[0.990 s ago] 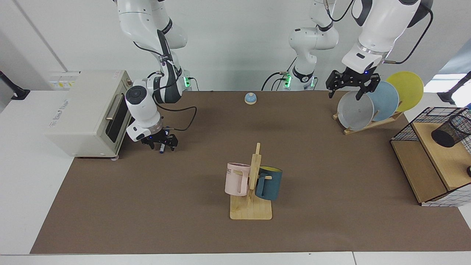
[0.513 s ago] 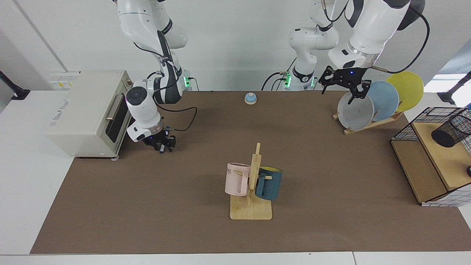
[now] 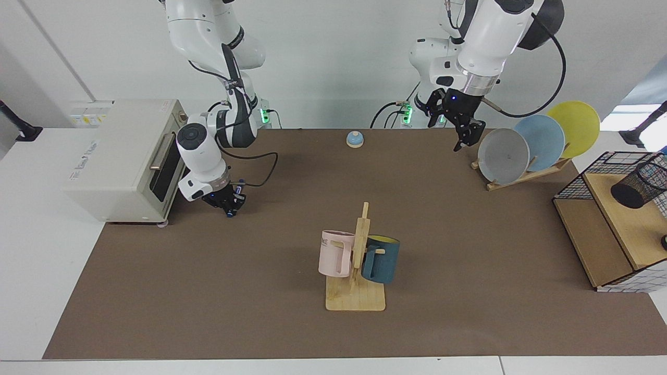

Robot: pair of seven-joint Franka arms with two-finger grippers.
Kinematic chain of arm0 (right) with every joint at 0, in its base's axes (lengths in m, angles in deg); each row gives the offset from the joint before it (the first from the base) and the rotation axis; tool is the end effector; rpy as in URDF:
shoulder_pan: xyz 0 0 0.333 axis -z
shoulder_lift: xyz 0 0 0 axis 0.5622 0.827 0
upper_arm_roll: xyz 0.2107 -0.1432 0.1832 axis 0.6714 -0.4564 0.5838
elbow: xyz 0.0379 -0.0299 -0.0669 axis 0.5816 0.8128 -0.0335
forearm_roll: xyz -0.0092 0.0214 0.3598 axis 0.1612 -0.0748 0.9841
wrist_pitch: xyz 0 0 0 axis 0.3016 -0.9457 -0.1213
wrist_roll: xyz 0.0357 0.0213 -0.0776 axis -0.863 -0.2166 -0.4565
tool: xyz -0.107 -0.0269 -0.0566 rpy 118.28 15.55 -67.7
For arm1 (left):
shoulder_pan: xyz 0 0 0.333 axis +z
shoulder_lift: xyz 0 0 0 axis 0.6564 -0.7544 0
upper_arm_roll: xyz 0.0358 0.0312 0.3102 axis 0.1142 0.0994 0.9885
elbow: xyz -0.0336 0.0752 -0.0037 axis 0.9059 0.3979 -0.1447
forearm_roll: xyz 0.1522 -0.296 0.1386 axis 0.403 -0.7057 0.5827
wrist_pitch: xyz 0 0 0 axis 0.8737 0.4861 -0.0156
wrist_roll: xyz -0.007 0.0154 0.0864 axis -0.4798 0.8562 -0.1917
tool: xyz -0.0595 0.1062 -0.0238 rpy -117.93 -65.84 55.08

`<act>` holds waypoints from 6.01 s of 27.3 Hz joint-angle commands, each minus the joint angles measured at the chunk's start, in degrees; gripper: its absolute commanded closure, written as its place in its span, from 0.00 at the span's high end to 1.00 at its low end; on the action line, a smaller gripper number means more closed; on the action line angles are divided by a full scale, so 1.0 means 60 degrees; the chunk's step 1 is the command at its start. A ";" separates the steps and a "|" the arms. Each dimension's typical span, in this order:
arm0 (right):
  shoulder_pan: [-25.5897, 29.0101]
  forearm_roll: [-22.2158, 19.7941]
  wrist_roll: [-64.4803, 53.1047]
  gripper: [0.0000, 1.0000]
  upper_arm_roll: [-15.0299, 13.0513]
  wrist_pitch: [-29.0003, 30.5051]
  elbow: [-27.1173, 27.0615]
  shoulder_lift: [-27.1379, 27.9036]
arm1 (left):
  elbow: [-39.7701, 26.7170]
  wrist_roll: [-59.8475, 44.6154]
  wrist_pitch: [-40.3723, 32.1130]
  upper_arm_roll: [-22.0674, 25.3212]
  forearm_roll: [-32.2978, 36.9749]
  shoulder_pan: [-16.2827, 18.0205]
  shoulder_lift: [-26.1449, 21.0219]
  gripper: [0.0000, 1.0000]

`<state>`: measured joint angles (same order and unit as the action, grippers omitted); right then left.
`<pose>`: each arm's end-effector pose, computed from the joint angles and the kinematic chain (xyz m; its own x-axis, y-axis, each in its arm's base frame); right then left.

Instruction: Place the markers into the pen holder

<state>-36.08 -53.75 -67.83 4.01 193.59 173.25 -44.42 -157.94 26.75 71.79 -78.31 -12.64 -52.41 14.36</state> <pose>0.5141 0.0316 0.2931 0.9874 -0.1579 -0.0085 -0.1580 -0.9874 -0.0049 0.4742 -0.1527 0.5769 0.4403 -0.8968 0.0443 -0.8978 -0.4395 0.0273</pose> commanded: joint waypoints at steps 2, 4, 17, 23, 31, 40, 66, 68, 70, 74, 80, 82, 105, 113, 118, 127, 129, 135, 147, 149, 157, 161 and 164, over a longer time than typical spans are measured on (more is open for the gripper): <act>0.0063 -0.0025 0.1538 0.00 0.0062 -0.1135 -0.0633 -0.0046 | -0.0482 0.2457 0.0490 0.0189 -0.0604 -0.0022 0.0318 1.00; -0.0025 0.0033 0.2153 0.00 0.0077 -0.1838 -0.0941 -0.0134 | -0.0482 0.2826 0.0490 0.0189 -0.0663 -0.0109 0.0318 1.00; -0.0640 0.2465 0.6489 0.00 0.0121 -0.3715 -0.2054 -0.1277 | -0.0833 0.4351 0.1045 0.0160 -0.1835 -0.0227 0.0436 1.00; -0.0918 0.3388 0.8525 0.00 0.0165 -0.4653 -0.3050 -0.1365 | -0.0950 0.4336 0.1251 0.0145 -0.2216 -0.0417 0.0523 1.00; -0.2265 0.3490 1.1499 0.00 0.0179 -0.4669 -0.3652 -0.1482 | -0.1068 0.4263 0.1442 0.0116 -0.2377 -0.0549 0.0582 0.99; -0.3218 0.4428 1.3259 0.00 0.0194 -0.3966 -0.3682 -0.1497 | -0.1097 0.4190 0.1778 -0.0279 -0.2846 -0.0549 0.0567 0.98; -0.3995 0.4399 1.4183 0.00 0.0223 -0.3672 -0.3667 -0.1600 | -0.1595 0.2607 0.3156 -0.1730 -0.2832 -0.0534 0.0523 0.10; -0.3995 0.4399 1.4154 0.00 0.0223 -0.3672 -0.3667 -0.1600 | -0.1595 0.2593 0.3127 -0.1730 -0.2817 -0.0534 0.0524 0.00; -0.3980 0.4399 1.4124 0.00 0.0223 -0.3672 -0.3667 -0.1600 | -0.1595 0.2593 0.3112 -0.1730 -0.2773 -0.0534 0.0524 0.00; -0.3980 0.4370 1.4022 0.00 0.0223 -0.3672 -0.3667 -0.1600 | -0.1595 0.2578 0.3068 -0.1730 -0.2700 -0.0534 0.0524 0.00; -0.3980 0.4223 1.3628 0.44 0.0223 -0.3687 -0.3667 -0.1600 | -0.1580 0.2272 0.2965 -0.1715 -0.2583 -0.0520 0.0524 0.00; -0.3980 0.4194 1.2970 0.98 0.0209 -0.3803 -0.3652 -0.1614 | -0.1580 0.2052 0.2820 -0.1715 -0.2364 -0.0461 0.0524 0.00; -0.1315 0.1397 0.3714 1.00 0.0004 -0.5590 -0.3667 -0.2976 | -0.1478 -0.0217 0.0724 -0.1510 -0.0913 0.2701 0.0436 0.00; -0.0466 -0.0054 0.0139 1.00 -0.0157 -0.6045 -0.3812 -0.3094 | -0.1273 -0.0601 0.0256 -0.1510 -0.0708 0.4605 0.0377 0.00; 0.0355 -0.0214 -0.1984 1.00 -0.0172 -0.7112 -0.5027 -0.2758 | -0.0616 -0.0469 -0.0797 -0.1510 0.0095 0.5163 0.0158 0.00; 0.0444 -0.0538 -0.2693 1.00 -0.0143 -0.7671 -0.5879 -0.2288 | 0.0834 0.2954 -0.1429 -0.1496 0.1913 0.6246 -0.0398 0.00; 0.0458 -0.0552 -0.2692 1.00 -0.0143 -0.7671 -0.5864 -0.2303 | 0.1347 0.3834 -0.1546 -0.1496 0.1987 0.6510 -0.0676 0.00; 0.0473 -0.0450 -0.2663 1.00 -0.0157 -0.7701 -0.5440 -0.2420 | 0.2490 0.5680 -0.1752 -0.1510 0.2952 0.6907 -0.1453 0.00; 0.0575 -0.0303 -0.2634 1.00 -0.0157 -0.7715 -0.5293 -0.2537 | 0.4380 0.8392 -0.1328 -0.1597 0.5573 0.6820 -0.2478 0.00; 0.0590 -0.0303 -0.2634 1.00 -0.0157 -0.7715 -0.5264 -0.2566 | 0.4469 0.8627 -0.1079 -0.1642 0.6087 0.6790 -0.2611 0.00; 0.0590 -0.0303 -0.2634 1.00 -0.0157 -0.7715 -0.5264 -0.2566 | 0.4455 0.9580 -0.0274 -0.1627 0.7552 0.6790 -0.2655 0.00; 0.0576 -0.0303 -0.2634 1.00 -0.0157 -0.7715 -0.5264 -0.2566 | 0.4411 0.9902 0.0693 -0.1539 0.8109 0.6892 -0.3078 0.00; 0.0576 -0.0303 -0.2634 1.00 -0.0157 -0.7715 -0.5249 -0.2566 | 0.4396 0.9932 0.1132 -0.1569 0.8432 0.6892 -0.3256 0.00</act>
<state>-33.53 -55.75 -84.49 2.42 148.12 140.69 -58.80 -133.25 84.51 74.58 -87.58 34.40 -11.25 -1.69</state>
